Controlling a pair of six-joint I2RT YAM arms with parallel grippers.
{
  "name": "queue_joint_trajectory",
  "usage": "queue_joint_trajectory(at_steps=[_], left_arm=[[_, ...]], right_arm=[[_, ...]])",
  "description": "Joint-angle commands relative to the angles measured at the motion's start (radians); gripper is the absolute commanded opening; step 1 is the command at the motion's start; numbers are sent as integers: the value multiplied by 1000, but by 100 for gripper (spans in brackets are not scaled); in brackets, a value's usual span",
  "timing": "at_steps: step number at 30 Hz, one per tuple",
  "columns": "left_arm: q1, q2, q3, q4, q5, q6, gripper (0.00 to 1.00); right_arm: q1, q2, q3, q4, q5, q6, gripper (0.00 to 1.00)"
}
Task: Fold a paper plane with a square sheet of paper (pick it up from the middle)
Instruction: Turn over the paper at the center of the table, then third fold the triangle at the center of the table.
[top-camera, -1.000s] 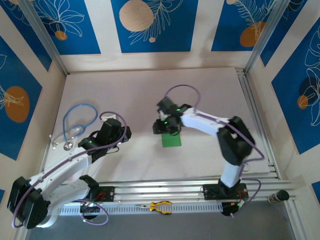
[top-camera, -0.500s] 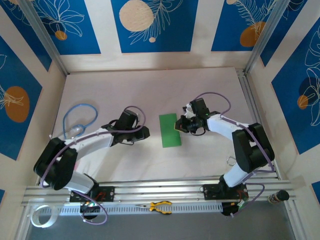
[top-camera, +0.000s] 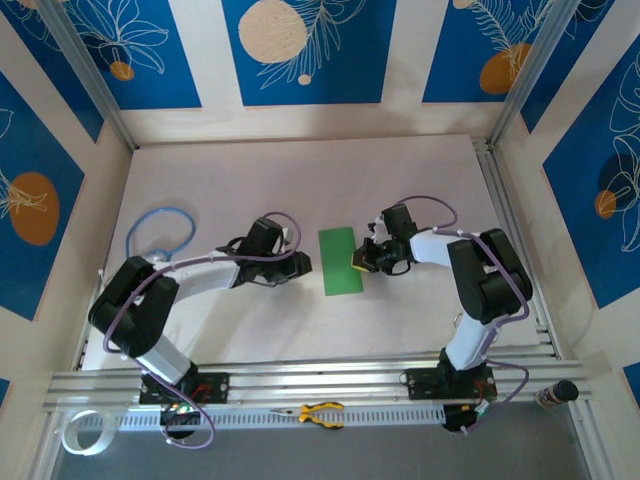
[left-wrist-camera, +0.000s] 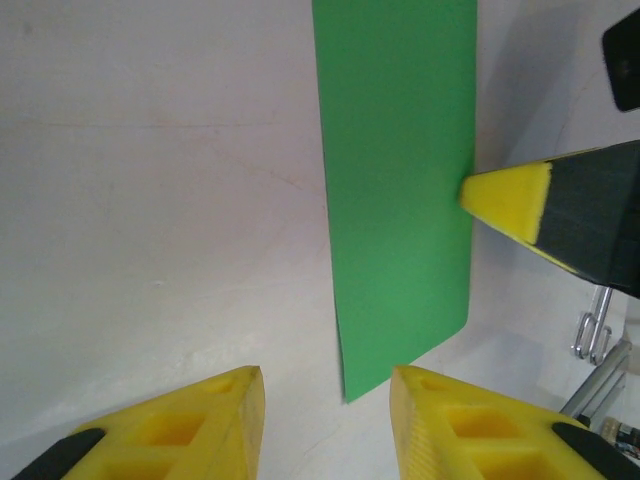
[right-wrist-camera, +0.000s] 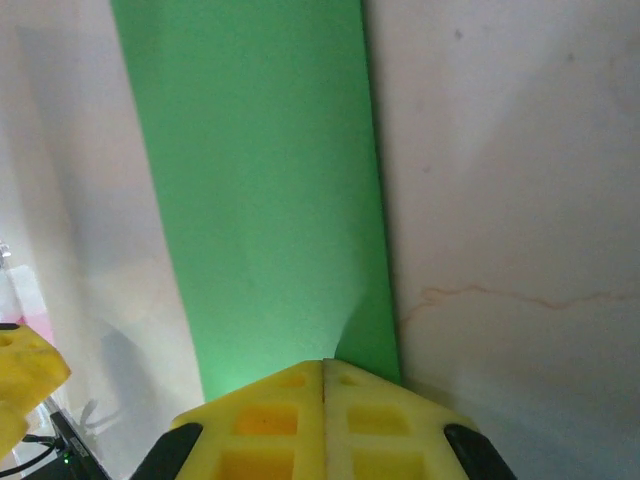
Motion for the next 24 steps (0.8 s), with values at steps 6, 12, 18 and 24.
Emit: queue_joint_trajectory(at_steps=[6,12,18,24], left_arm=[[11,47,31,38,53,-27,38],[11,52,16,-34,0,-26,37],[11,58,6,-81,-52,-27,37],[12,97,1,-13,-1,-28,36]], right_arm=[[76,40,-57,54,-33,74,4],[144,58,-68,82,14,177,4],[153,54,-88,87,45,224,4],[152,57,-93,83,46,222,4]])
